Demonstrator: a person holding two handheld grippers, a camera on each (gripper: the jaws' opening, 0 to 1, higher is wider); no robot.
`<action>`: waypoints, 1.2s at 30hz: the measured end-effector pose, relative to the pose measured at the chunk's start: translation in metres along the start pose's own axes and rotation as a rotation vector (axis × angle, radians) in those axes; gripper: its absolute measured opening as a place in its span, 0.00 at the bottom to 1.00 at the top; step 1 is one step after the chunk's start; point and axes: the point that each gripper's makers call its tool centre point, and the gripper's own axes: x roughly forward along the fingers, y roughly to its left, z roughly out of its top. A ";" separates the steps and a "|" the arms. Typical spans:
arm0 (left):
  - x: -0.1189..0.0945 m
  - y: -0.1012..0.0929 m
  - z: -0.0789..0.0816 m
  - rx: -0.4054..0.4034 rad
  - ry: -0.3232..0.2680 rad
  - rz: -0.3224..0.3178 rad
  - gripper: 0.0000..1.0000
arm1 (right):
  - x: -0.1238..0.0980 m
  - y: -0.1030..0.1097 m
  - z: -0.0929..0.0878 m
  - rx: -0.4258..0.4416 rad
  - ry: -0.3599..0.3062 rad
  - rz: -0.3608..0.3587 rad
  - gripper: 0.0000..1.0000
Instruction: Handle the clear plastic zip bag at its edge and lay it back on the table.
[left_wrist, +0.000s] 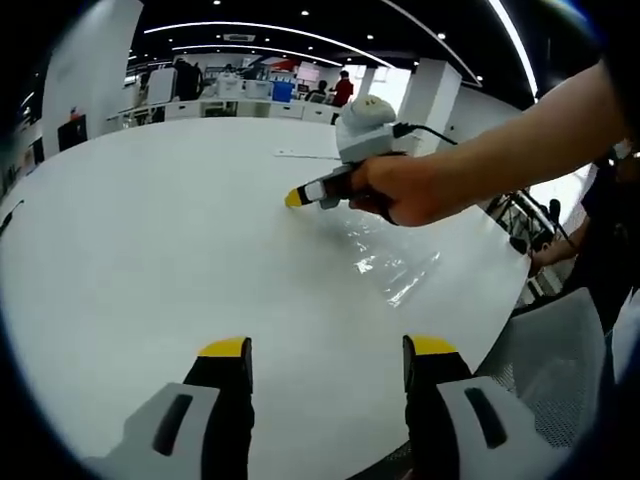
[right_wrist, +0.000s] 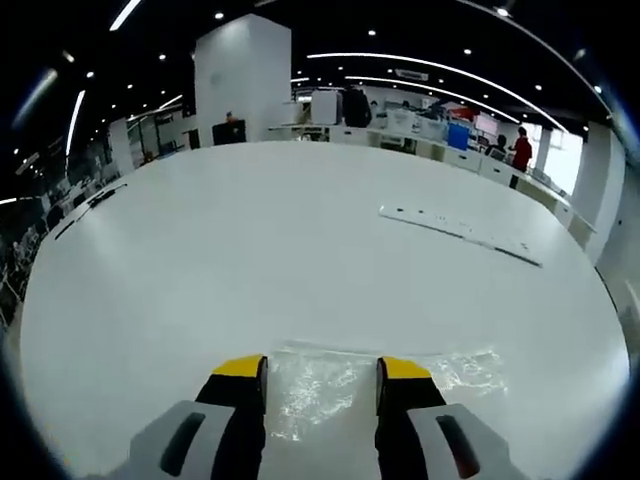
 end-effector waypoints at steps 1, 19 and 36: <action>0.000 0.001 0.000 -0.003 -0.001 0.001 0.60 | 0.001 0.000 0.000 -0.003 -0.003 0.003 0.39; 0.000 0.005 -0.001 -0.017 0.003 0.007 0.59 | 0.009 0.015 -0.002 -0.027 -0.005 0.084 0.00; 0.005 0.002 -0.004 0.060 0.014 -0.003 0.58 | -0.040 0.046 0.000 -0.180 0.005 0.239 0.00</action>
